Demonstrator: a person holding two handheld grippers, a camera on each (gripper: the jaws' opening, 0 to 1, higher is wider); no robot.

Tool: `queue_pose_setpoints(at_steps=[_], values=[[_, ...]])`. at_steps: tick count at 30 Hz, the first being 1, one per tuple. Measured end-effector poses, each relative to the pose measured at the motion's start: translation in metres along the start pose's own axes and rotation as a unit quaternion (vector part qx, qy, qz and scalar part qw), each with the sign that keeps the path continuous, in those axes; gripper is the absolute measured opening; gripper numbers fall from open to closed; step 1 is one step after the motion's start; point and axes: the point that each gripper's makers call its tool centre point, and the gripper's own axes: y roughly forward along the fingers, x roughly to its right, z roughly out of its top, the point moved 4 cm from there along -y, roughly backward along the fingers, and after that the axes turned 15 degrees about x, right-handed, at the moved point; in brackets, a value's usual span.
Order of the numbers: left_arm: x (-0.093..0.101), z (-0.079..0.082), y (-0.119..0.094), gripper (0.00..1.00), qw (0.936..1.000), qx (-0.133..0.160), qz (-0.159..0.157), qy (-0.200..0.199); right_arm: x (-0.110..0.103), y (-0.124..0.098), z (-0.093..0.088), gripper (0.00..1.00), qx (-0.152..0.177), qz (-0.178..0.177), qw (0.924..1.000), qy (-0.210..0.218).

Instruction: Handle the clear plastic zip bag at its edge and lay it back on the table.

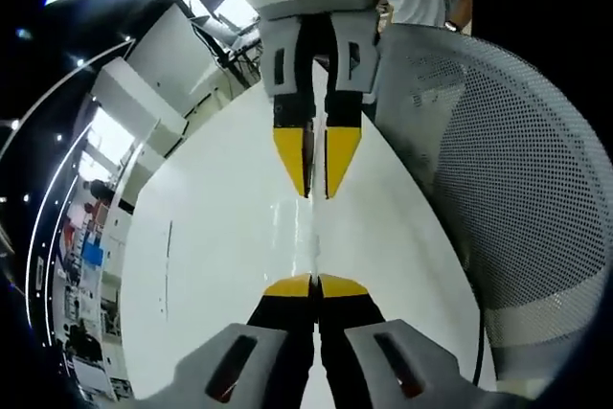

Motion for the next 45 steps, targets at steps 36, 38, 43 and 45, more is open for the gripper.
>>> queue_pose_setpoints(at_steps=[36,38,43,45], values=[[0.001,-0.007,0.008,0.00,0.9988,-0.014,-0.035,-0.033,0.000,0.029,0.009,0.04,0.006,0.036,0.9992,-0.017],[0.001,-0.007,0.009,0.00,0.9986,-0.013,-0.037,-0.035,-0.001,0.030,0.009,0.03,0.006,0.039,0.9991,-0.017],[0.001,-0.007,0.012,0.00,0.9984,-0.012,-0.041,-0.038,-0.002,0.034,0.010,0.02,0.004,0.046,0.9987,-0.021],[0.002,-0.006,0.013,0.00,0.9983,-0.012,-0.042,-0.039,-0.003,0.035,0.009,0.01,0.001,0.048,0.9986,-0.024]])
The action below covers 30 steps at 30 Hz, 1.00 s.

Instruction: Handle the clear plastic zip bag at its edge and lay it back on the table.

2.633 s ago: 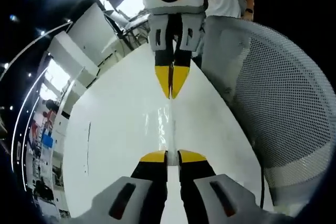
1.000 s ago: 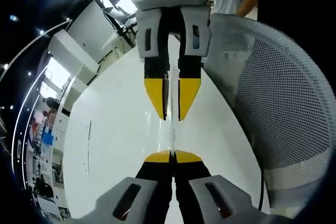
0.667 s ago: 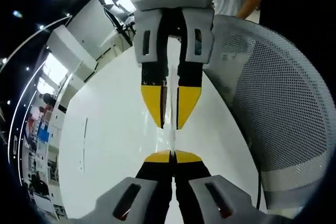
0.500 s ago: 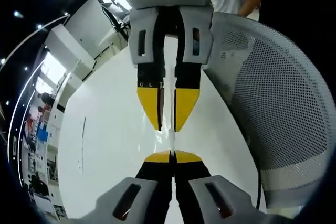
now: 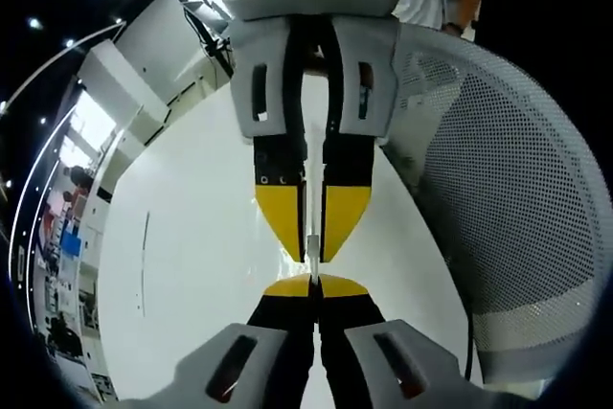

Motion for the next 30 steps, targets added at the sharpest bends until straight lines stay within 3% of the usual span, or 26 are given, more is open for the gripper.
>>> queue_pose_setpoints(at_steps=[12,30], values=[[0.0028,-0.0011,0.0017,0.00,0.9997,0.004,-0.006,-0.022,-0.0020,0.0024,-0.0027,0.00,-0.012,0.011,0.9999,0.003],[0.0030,-0.0033,-0.0006,0.00,0.9993,0.003,-0.009,-0.035,-0.0014,0.0034,-0.0052,0.00,-0.006,0.003,0.9998,0.018]])
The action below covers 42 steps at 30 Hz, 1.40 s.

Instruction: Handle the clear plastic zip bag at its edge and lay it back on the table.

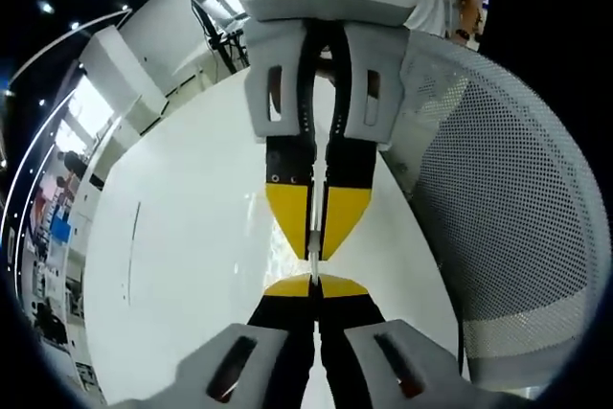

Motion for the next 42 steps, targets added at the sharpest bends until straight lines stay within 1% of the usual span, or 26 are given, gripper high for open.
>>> queue_pose_setpoints(at_steps=[14,34,42], values=[[-0.0012,-0.0005,-0.0013,0.00,1.0000,-0.001,0.002,0.000,0.0018,-0.0008,-0.0019,0.00,0.000,-0.001,1.0000,0.001],[-0.0013,-0.0028,-0.0036,0.00,0.9999,-0.003,0.007,-0.011,0.0022,-0.0006,-0.0032,0.00,-0.001,-0.002,1.0000,0.003],[-0.0017,-0.0012,-0.0026,0.00,0.9999,-0.005,0.008,-0.010,0.0038,-0.0029,-0.0052,0.00,-0.002,-0.003,1.0000,0.006]])
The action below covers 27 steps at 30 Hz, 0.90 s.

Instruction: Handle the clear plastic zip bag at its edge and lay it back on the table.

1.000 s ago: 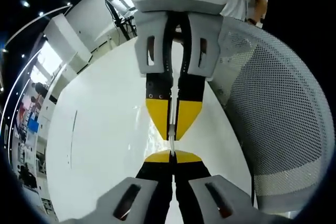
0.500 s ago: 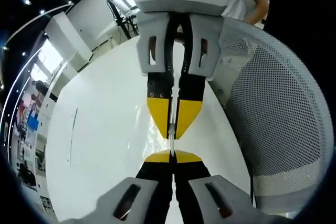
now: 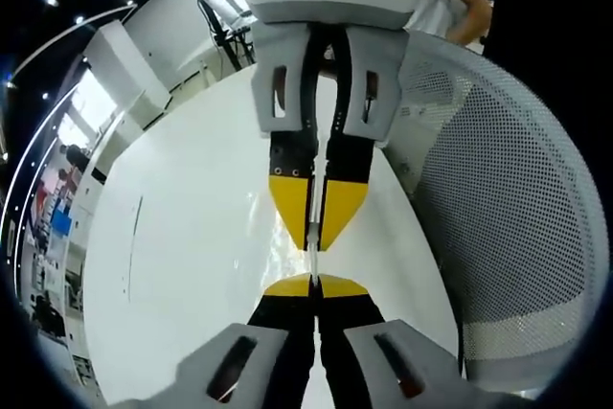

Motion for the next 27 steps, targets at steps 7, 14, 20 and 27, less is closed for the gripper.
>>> queue_pose_setpoints(at_steps=[7,14,20,27], values=[[0.0000,-0.0008,-0.0004,0.00,1.0000,-0.001,0.000,-0.003,-0.0004,-0.0021,-0.0013,0.00,-0.002,-0.001,1.0000,0.001],[0.0003,-0.0016,-0.0014,0.00,1.0000,-0.002,0.001,-0.006,-0.0002,-0.0035,-0.0029,0.00,-0.003,-0.002,1.0000,0.003],[0.0011,-0.0026,-0.0021,0.00,0.9999,-0.003,0.002,-0.010,-0.0005,-0.0037,-0.0049,0.00,-0.006,0.000,1.0000,0.002],[0.0007,-0.0033,-0.0037,0.00,0.9999,-0.002,0.005,-0.014,0.0006,-0.0043,-0.0056,0.00,-0.007,-0.002,1.0000,0.004]])
